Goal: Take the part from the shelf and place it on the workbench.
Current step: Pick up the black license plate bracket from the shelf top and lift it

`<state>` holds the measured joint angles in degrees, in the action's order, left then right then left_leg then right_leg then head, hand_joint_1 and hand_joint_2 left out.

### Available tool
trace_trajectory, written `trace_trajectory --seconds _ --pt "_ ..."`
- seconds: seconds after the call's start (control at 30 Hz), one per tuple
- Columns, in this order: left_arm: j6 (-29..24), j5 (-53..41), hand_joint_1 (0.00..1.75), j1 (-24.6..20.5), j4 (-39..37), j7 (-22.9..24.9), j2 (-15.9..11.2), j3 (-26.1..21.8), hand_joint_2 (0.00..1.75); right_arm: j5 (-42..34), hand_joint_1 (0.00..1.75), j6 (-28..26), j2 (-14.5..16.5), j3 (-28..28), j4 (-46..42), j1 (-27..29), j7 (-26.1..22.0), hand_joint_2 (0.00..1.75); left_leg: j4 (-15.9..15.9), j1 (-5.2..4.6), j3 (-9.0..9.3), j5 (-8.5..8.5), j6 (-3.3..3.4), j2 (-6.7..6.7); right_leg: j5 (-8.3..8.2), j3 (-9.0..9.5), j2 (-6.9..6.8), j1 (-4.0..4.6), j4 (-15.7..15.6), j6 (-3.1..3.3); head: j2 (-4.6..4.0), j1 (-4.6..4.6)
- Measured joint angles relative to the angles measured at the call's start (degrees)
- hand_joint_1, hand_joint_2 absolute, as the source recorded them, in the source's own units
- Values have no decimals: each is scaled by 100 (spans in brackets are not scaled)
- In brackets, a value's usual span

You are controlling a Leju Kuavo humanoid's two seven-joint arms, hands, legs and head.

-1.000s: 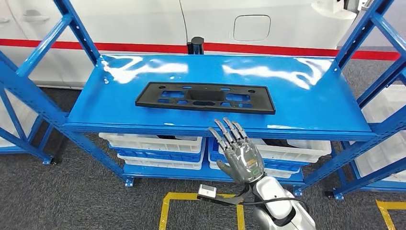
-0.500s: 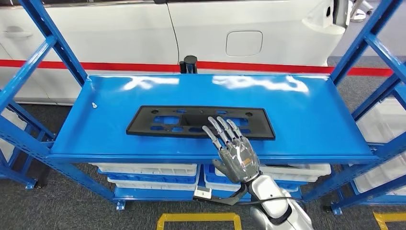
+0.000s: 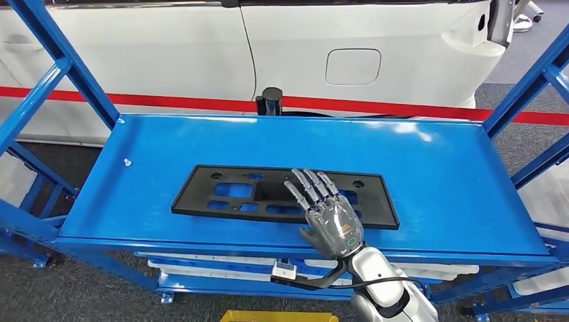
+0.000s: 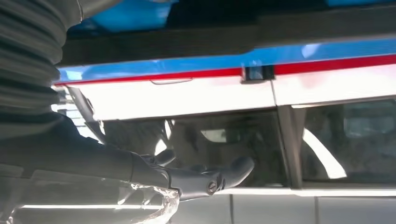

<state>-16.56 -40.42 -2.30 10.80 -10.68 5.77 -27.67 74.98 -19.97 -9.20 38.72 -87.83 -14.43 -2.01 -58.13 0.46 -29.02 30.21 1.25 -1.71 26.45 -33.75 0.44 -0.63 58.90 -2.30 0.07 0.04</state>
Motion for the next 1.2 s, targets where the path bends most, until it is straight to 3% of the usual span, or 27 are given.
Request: trace_trajectory --seconds 0.07,0.3,0.5,1.03,1.17,1.2 --pt "7 -43 0 -21 2 31 2 10 0 41 0 92 55 80 102 -111 30 175 40 1 16 11 23 21 5 1 18 1 -3 13 0 -6" --pt "3 -155 0 -102 18 80 8 73 0 384 0 482 332 357 977 -687 435 175 149 0 74 34 -7 55 46 8 30 10 -5 79 0 -3" --pt "-3 -167 0 -168 21 126 24 96 0 462 0 583 637 483 2066 -1372 635 175 156 0 128 42 -76 72 56 61 43 22 -5 99 0 -1" --pt "-6 -167 0 -172 21 126 33 96 0 477 0 589 817 508 2533 -1610 659 175 155 -30 177 50 -79 83 56 114 48 -2 -22 97 0 -2" --pt "-16 -164 0 -174 21 126 33 96 0 695 0 771 881 579 2804 -1810 969 175 155 -29 183 53 -78 89 56 118 57 -2 -22 97 0 -3" --pt "-19 -161 0 -176 21 125 33 96 0 777 13 812 925 617 2964 -1924 1071 175 155 -29 187 54 -79 90 56 122 59 -2 -22 97 0 -4"
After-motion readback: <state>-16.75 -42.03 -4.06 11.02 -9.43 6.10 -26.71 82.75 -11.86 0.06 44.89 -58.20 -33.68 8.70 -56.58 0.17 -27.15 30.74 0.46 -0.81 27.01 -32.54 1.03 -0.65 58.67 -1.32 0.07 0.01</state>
